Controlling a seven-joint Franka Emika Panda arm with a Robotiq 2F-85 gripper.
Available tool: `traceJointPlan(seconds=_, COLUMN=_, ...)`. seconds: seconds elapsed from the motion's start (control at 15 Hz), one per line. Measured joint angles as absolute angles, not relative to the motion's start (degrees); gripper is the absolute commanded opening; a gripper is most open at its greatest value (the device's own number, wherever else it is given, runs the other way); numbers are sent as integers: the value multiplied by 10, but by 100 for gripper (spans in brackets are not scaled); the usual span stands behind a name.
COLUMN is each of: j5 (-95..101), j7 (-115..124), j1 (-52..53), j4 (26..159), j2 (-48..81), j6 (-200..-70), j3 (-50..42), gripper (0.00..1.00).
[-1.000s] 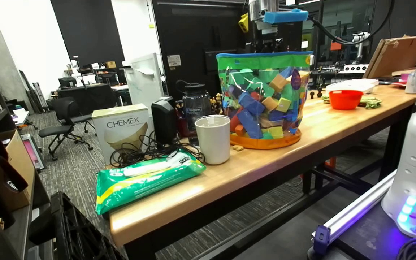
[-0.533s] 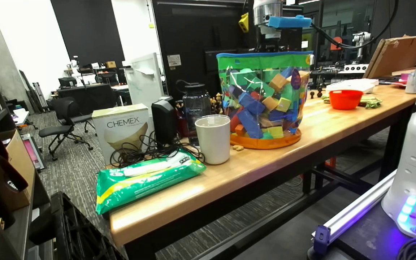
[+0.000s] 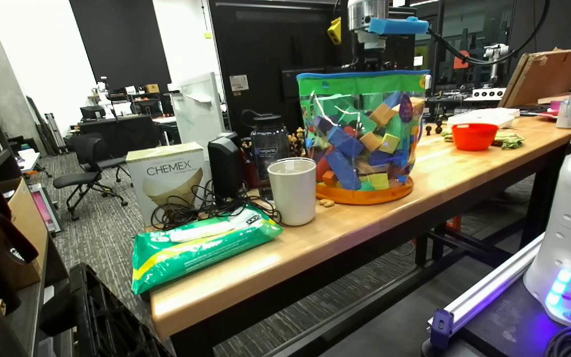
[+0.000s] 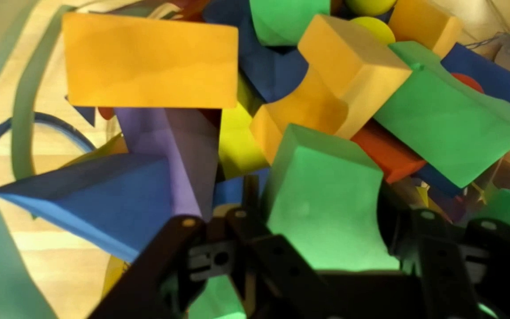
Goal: Remove one green block from the toy bag and put it in the red bowl
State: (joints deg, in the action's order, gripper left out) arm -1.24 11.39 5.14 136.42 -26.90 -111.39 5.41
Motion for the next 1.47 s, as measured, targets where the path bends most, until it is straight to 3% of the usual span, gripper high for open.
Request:
traceJointPlan(seconds=0.87, j5=-1, j7=165, j1=33, j4=1332, j2=-335, j6=-1072, j3=72, gripper=35)
traceJointPlan(seconds=1.47, j5=-19, j7=221, j1=-36, j4=1340, j2=-402, j6=-1066, j3=25, gripper=35)
